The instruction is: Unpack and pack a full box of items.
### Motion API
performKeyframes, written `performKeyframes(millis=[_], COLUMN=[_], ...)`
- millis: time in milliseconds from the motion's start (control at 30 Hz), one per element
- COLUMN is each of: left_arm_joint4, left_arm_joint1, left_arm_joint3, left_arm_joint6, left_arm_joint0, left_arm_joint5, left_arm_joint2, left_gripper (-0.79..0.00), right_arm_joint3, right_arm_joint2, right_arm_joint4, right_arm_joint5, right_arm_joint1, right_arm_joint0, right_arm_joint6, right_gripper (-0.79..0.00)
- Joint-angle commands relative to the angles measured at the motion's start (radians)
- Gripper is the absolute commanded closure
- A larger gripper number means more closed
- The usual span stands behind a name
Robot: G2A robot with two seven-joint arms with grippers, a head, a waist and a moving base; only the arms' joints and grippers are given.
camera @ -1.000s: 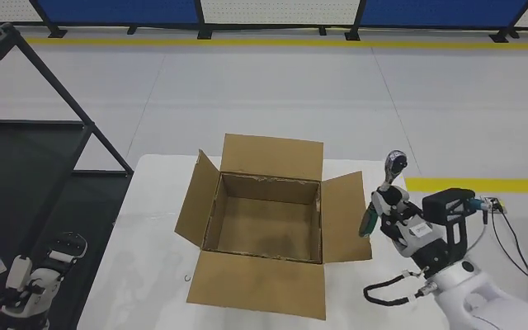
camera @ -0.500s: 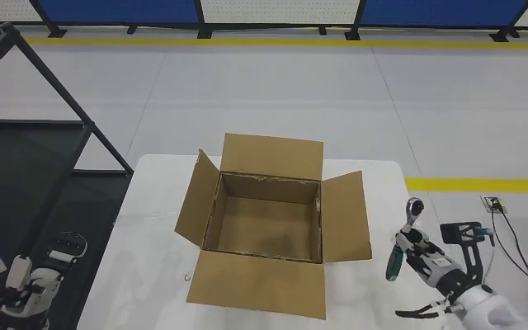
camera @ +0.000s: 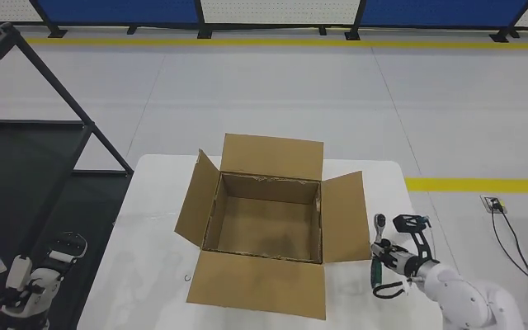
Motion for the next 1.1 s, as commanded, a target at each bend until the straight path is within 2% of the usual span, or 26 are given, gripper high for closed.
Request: performKeyframes(millis=[0, 167, 400, 1033, 1067], left_arm_joint4=[0.000, 0.000, 0.000, 0.000, 0.000], left_arm_joint1=[0.000, 0.000, 0.000, 0.000, 0.000], left_arm_joint3=[0.000, 0.000, 0.000, 0.000, 0.000], left_arm_joint6=[0.000, 0.000, 0.000, 0.000, 0.000], left_arm_joint0=[0.000, 0.000, 0.000, 0.000, 0.000], left_arm_joint5=[0.000, 0.000, 0.000, 0.000, 0.000], left_arm_joint2=[0.000, 0.000, 0.000, 0.000, 0.000], left_gripper=[-0.785, -0.785, -0.785, -0.785, -0.785], right_arm_joint3=[0.037, 0.083, 0.111, 0.193, 0.195], right_arm_joint2=[-0.008, -0.047, -0.085, -0.160, -0.161], right_arm_joint4=[-0.011, -0.089, -0.123, -0.162, -0.160], right_arm_joint5=[-0.002, 0.043, 0.059, 0.117, 0.120], right_arm_joint1=[0.005, 0.013, 0.022, 0.038, 0.039], right_arm_joint0=[0.019, 0.056, 0.078, 0.132, 0.132], right_arm_joint6=[0.017, 0.044, 0.064, 0.076, 0.074], right_gripper=[0.000, 0.000, 0.000, 0.000, -0.022])
